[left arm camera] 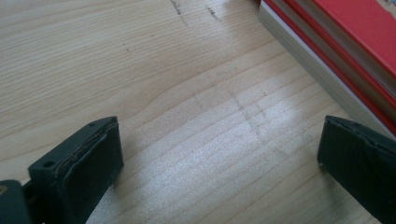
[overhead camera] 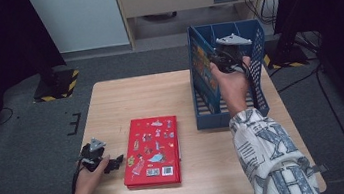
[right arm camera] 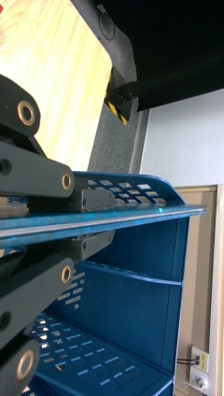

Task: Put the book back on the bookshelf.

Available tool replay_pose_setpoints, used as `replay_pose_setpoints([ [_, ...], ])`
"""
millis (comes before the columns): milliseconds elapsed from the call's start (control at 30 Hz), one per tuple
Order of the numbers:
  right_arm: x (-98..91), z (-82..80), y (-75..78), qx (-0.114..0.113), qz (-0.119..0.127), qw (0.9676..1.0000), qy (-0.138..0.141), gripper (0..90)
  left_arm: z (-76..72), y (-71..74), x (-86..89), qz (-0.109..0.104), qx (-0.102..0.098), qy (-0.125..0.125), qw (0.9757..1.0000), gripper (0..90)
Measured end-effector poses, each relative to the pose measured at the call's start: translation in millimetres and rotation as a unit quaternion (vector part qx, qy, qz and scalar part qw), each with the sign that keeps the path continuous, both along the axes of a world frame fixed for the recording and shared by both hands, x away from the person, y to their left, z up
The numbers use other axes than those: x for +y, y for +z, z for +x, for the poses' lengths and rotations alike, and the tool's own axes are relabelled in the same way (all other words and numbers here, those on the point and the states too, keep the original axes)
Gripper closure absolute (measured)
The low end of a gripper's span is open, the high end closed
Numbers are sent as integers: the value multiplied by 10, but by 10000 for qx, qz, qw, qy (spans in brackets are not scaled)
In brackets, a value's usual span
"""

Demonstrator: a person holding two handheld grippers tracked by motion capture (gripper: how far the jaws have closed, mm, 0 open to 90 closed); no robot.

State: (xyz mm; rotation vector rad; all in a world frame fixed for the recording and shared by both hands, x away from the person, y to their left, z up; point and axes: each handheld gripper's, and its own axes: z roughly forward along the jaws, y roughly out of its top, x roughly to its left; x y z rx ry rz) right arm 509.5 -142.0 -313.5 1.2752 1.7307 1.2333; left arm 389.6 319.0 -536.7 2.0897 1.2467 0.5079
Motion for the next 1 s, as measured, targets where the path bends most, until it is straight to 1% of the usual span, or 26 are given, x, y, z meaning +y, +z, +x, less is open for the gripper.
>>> replay_pose_setpoints([
  [400,36,1,-16,-225,46,9997,-100,828,0,0,-1,-1,2,0,10000,0],
  [633,56,35,-15,-319,77,9993,-162,828,0,0,-2,0,1,-2,10000,0],
  [1000,122,74,-31,-513,-1,9984,-241,828,1,0,-3,0,1,-7,10000,0],
])
